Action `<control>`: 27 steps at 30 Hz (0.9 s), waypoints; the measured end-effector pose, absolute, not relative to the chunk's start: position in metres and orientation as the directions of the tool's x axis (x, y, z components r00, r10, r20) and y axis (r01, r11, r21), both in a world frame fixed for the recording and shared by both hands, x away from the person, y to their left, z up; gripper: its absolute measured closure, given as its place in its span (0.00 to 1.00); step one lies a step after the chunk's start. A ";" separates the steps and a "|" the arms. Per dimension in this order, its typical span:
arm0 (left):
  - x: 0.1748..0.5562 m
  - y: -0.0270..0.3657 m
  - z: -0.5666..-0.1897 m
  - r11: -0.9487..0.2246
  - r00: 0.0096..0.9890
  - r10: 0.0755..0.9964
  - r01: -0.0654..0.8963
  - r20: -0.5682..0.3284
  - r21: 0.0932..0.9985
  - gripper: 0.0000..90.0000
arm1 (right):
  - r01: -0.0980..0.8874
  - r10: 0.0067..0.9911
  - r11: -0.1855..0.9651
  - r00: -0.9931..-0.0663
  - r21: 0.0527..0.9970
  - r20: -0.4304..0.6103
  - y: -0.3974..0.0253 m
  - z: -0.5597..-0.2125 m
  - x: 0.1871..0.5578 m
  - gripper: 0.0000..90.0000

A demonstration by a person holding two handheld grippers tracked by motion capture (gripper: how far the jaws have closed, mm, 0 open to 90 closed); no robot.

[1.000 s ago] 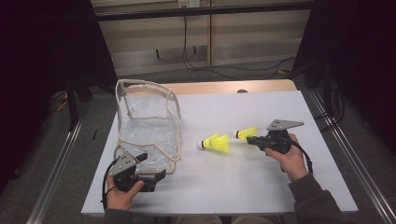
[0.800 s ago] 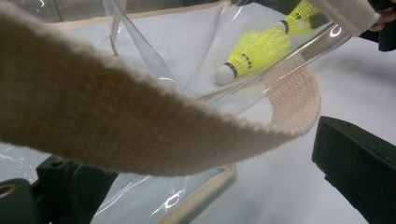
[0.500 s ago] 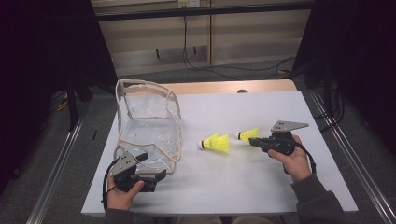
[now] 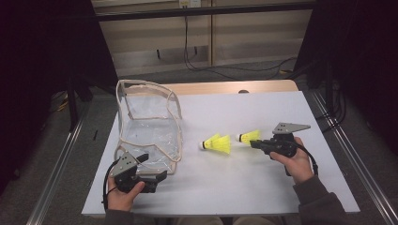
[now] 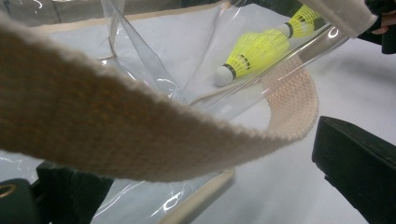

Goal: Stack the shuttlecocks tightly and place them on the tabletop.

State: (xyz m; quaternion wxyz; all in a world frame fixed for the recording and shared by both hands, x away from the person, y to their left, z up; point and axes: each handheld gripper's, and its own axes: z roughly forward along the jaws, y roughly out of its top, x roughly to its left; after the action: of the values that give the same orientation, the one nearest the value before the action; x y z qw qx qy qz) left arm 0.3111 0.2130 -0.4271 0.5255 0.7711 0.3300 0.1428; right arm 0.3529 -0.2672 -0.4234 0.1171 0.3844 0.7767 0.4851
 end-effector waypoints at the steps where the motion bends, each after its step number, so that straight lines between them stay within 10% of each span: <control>1: 0.311 0.213 -0.427 -0.229 0.741 0.659 0.359 -0.127 0.905 0.03 | 0.484 0.710 0.232 -0.677 0.844 0.193 -0.267 -0.424 0.353 1.00; 27: 0.311 0.213 -0.427 -0.226 0.739 0.661 0.360 -0.129 0.905 0.03 | 0.486 0.701 0.246 -0.687 0.839 0.192 -0.261 -0.427 0.352 1.00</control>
State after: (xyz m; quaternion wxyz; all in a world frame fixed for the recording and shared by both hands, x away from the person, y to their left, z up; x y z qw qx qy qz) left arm 0.3111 0.2126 -0.4273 0.5263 0.7698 0.3316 0.1428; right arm 0.3523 -0.2615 -0.4271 0.1113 0.3795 0.7815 0.4825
